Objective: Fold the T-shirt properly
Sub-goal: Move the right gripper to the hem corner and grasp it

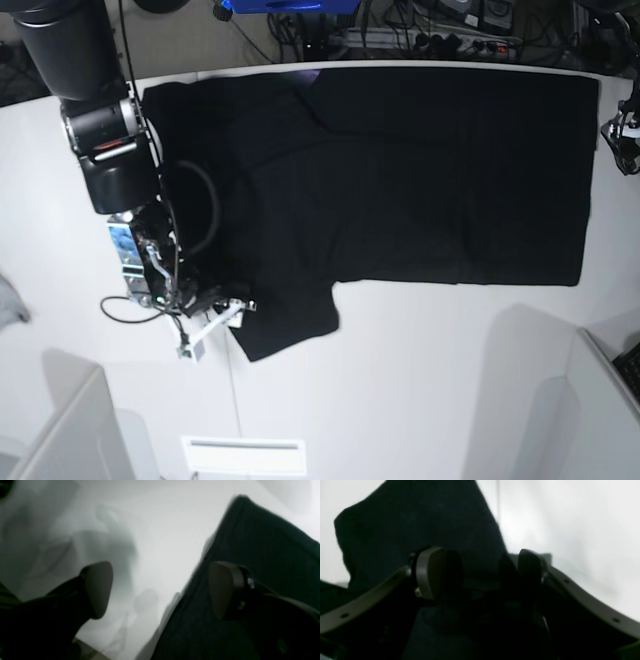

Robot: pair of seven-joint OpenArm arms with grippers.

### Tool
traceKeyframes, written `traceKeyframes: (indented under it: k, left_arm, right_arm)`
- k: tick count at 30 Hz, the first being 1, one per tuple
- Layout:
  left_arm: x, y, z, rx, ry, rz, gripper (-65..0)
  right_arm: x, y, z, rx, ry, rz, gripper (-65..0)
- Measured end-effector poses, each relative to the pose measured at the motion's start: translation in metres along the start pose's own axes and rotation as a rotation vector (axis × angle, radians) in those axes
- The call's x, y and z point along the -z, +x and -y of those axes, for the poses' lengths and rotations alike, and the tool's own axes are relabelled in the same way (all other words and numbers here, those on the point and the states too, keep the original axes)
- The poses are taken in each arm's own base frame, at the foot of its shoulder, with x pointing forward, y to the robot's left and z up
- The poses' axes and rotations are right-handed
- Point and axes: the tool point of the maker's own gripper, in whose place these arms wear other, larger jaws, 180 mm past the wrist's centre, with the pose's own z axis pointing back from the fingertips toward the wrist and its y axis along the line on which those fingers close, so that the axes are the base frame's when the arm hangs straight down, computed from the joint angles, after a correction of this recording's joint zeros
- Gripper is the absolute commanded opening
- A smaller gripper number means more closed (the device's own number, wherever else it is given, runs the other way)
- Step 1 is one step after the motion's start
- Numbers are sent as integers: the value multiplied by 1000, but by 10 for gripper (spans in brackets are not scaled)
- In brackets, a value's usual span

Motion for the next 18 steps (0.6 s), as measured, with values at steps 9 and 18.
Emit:
traceKeyframes:
  k: [9,18]
  left_arm:
    - [32,19,31,26,-81,1,-74]
    - [87,45,56,111,-38,-30,-72]
  right_arm:
    - [4,-4,5,7,-11,27,-650]
    - [4,-5,4,11,-8,30,-650]
